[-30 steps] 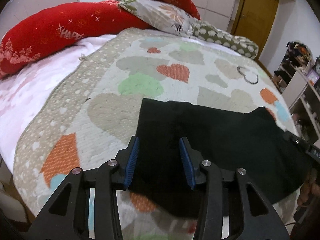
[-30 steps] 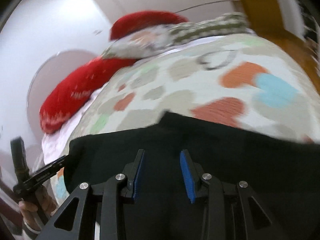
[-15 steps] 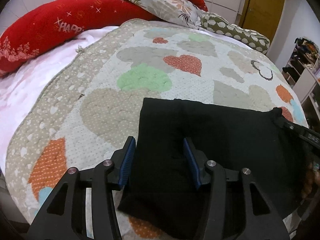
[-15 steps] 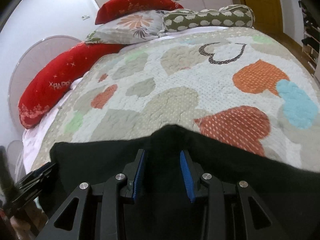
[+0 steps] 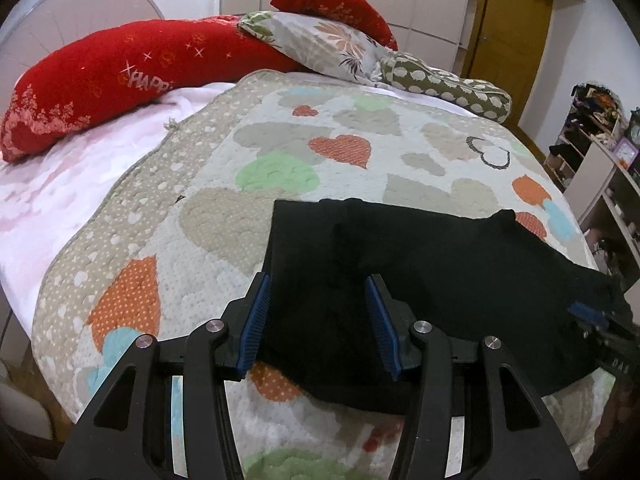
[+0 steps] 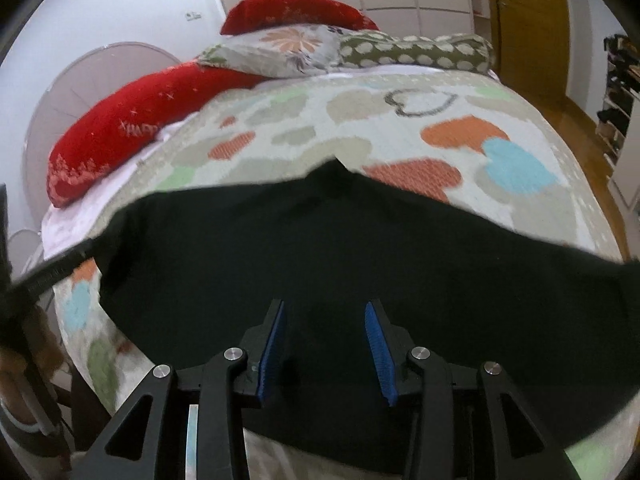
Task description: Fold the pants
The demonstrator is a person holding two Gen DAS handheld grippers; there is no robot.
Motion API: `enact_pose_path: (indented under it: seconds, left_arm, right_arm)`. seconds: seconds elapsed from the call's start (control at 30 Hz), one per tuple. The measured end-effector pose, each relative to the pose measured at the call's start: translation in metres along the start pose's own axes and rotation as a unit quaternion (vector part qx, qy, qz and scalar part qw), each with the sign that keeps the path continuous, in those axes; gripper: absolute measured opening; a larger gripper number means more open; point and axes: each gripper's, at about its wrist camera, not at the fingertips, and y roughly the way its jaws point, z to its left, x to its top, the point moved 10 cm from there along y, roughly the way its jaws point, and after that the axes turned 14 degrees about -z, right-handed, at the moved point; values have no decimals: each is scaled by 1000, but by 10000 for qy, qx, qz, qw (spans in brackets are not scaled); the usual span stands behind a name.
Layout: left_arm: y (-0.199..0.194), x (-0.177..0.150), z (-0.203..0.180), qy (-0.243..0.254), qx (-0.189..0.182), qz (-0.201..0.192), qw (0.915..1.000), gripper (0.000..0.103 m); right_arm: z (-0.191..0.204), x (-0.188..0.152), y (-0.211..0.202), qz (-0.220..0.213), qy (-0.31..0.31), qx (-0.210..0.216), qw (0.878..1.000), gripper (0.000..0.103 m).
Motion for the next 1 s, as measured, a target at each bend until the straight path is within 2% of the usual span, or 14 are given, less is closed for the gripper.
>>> enact_pose_path:
  seconds: [0.13,0.23,0.43,0.5,0.57,0.7,0.77,0.83,0.87,0.9,1.0]
  left_arm:
    - [-1,-6,3,-327,-153,16,9993,49]
    - [2,-17,-8,-264,-337,205,9989,49]
    - [15,-33,-13,-35,-273,346,9990,49]
    - [18,-36,-13,27,-274,378,9989,49]
    - [16,-35,-15,144,-211,354,9990,49]
    - [7,-26,-28,226,-372,353,9984,49]
    - [2,-19,-40,307,-525,335,9976,49]
    - [-2,-11,-59,306,-818,307,9957,49]
    - [-4,-8,-72,329,-1010,321,9938,54]
    - [-6,-6,-83,365,-1146,325,9922,67]
    - [-7,-4,-129,534,-1692,415,9832,70]
  right_arm:
    - [-9,-21,3,147,57,-76,9998,40]
    - [-9,-26,5,6,-54,-122,9999,42]
    - [-7,-20,-12,-41,-43,-73,10000,43]
    - [-13,-25,-16,-49,-39,-160,9999,47]
    - [-22,-36,-11,26,87,-145,9999,48]
    - [-29,-27,-25,-130,509,110,9986,47]
    - [-43,-19,-40,-308,722,41,9969,47]
    - [-65,-15,-57,-470,853,-231,9950,48]
    - [-78,-14,-65,-547,927,-385,9934,48]
    - [-92,-14,-73,-608,1012,-528,9916,48]
    - [-139,-22,-89,-665,1346,-1023,9834,49]
